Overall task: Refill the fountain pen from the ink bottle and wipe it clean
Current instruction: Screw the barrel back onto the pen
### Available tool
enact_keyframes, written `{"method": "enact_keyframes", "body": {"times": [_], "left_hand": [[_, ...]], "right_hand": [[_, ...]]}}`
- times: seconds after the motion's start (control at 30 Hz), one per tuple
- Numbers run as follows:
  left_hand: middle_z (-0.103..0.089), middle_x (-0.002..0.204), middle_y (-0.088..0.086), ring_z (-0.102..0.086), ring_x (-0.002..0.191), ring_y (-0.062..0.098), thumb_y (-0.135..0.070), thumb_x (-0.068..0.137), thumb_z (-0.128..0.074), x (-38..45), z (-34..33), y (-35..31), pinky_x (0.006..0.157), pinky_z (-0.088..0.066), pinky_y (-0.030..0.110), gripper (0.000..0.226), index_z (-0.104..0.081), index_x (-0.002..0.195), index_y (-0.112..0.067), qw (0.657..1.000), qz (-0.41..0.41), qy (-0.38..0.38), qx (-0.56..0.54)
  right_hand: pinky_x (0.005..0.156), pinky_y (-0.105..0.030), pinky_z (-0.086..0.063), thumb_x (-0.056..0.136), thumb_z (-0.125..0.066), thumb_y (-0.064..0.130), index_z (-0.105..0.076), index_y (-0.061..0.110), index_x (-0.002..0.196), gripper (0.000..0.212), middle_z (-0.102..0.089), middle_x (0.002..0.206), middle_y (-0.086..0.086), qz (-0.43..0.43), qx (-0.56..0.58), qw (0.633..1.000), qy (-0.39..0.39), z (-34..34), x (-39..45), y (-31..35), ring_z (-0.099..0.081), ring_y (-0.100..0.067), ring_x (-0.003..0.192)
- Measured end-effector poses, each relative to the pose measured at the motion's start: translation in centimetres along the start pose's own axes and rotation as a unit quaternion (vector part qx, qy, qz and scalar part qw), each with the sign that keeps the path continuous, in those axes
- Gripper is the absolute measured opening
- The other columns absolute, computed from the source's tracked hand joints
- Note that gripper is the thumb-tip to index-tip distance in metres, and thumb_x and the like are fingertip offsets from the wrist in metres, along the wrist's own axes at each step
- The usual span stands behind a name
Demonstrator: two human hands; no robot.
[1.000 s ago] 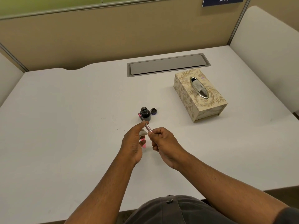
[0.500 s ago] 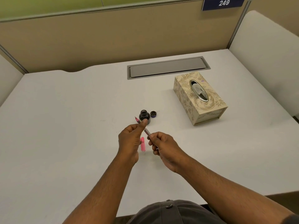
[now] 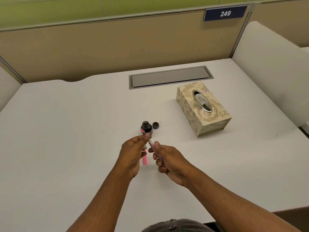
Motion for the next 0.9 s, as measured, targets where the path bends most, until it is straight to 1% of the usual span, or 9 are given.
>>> {"method": "enact_keyframes", "body": {"times": [0.1,0.17,0.27,0.33,0.43,0.63,0.7,0.8,0.9], "left_hand": [[-0.058,0.079,0.003,-0.049,0.079,0.019,-0.033,0.08,-0.073,0.06,-0.03,0.35,0.079,-0.049,0.036,0.024,-0.076,0.094,-0.014,1.0,0.002,0.009,0.001],[-0.055,0.079,0.003,-0.048,0.079,0.018,-0.033,0.082,-0.072,0.02,0.05,0.32,0.082,-0.049,0.039,0.023,-0.076,0.094,-0.013,1.0,0.005,0.011,0.001],[-0.054,0.078,0.003,-0.049,0.076,0.018,-0.032,0.082,-0.072,-0.14,0.04,0.05,0.092,-0.049,0.043,0.025,-0.076,0.095,-0.011,1.0,0.007,0.029,0.003],[-0.055,0.082,0.004,-0.05,0.074,0.016,-0.032,0.082,-0.072,-0.39,-0.03,-0.1,0.087,-0.049,0.04,0.024,-0.076,0.093,-0.012,0.999,0.007,0.036,0.004],[-0.054,0.082,0.003,-0.047,0.077,0.016,-0.033,0.084,-0.071,-0.3,-0.08,0.07,0.077,-0.046,0.033,0.021,-0.076,0.093,-0.014,1.0,0.009,0.027,0.002],[-0.056,0.078,0.002,-0.047,0.078,0.017,-0.03,0.083,-0.071,-0.22,-0.29,0.47,0.078,-0.045,0.033,0.018,-0.076,0.091,-0.015,1.0,0.007,0.026,0.013],[-0.057,0.081,0.002,-0.047,0.079,0.017,-0.031,0.083,-0.071,-0.13,-0.4,0.5,0.077,-0.045,0.033,0.017,-0.076,0.09,-0.016,1.0,0.008,0.024,0.006],[-0.057,0.086,0.004,-0.046,0.081,0.018,-0.029,0.084,-0.07,0.04,-0.45,0.42,0.075,-0.045,0.032,0.015,-0.076,0.089,-0.018,1.0,0.009,0.028,-0.004],[-0.054,0.082,0.003,-0.045,0.079,0.018,-0.027,0.085,-0.068,0.21,-0.35,0.23,0.078,-0.046,0.033,0.015,-0.076,0.092,-0.015,1.0,0.004,0.026,-0.008]], "right_hand": [[0.048,-0.022,-0.027,0.092,-0.065,0.025,-0.057,0.008,0.098,0.02,-0.047,0.068,-0.002,0.01,-0.009,1.0,-0.011,-0.01,0.1,-0.07,-0.034,-0.01,0.055],[0.048,-0.022,-0.027,0.094,-0.062,0.023,-0.061,0.008,0.093,0.015,-0.051,0.07,-0.002,0.01,-0.001,1.0,-0.016,0.02,0.02,-0.14,-0.035,-0.01,0.055],[0.045,-0.02,-0.026,0.1,-0.049,0.035,-0.07,0.008,0.093,0.035,-0.053,0.066,0.001,-0.01,0.025,1.0,-0.001,0.09,-0.19,-0.22,-0.036,-0.008,0.052],[0.045,-0.02,-0.024,0.1,-0.047,0.041,-0.068,0.007,0.098,0.04,-0.048,0.066,0.001,-0.015,0.031,0.999,0.003,0.06,-0.17,-0.13,-0.033,-0.008,0.052],[0.046,-0.022,-0.024,0.096,-0.058,0.036,-0.056,0.013,0.088,0.025,-0.043,0.069,-0.002,0.01,-0.003,1.0,-0.005,0.0,0.0,0.02,-0.029,-0.01,0.053],[0.047,-0.021,-0.024,0.1,-0.045,0.042,-0.066,0.01,0.091,0.04,-0.046,0.063,0.001,-0.005,0.01,1.0,-0.01,0.36,-0.12,-0.23,-0.029,-0.008,0.051],[0.047,-0.022,-0.023,0.098,-0.053,0.041,-0.059,0.011,0.093,0.031,-0.042,0.064,0.001,0.005,0.005,1.0,-0.008,0.24,-0.12,-0.16,-0.026,-0.009,0.051],[0.046,-0.022,-0.026,0.095,-0.061,0.024,-0.052,0.01,0.091,0.017,-0.039,0.063,0.0,0.029,-0.017,0.999,-0.025,0.15,-0.05,-0.12,-0.028,-0.009,0.05],[0.045,-0.021,-0.027,0.098,-0.055,0.028,-0.059,0.007,0.088,0.023,-0.044,0.065,-0.002,0.038,-0.024,0.999,-0.025,0.17,-0.02,0.07,-0.03,-0.009,0.05]]}}
Point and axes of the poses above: each hand's wrist, its own x-axis towards the middle knuckle, its own z-axis out of the back of the hand, y = z × x, the point moved 1 cm from there along x, towards the middle knuckle
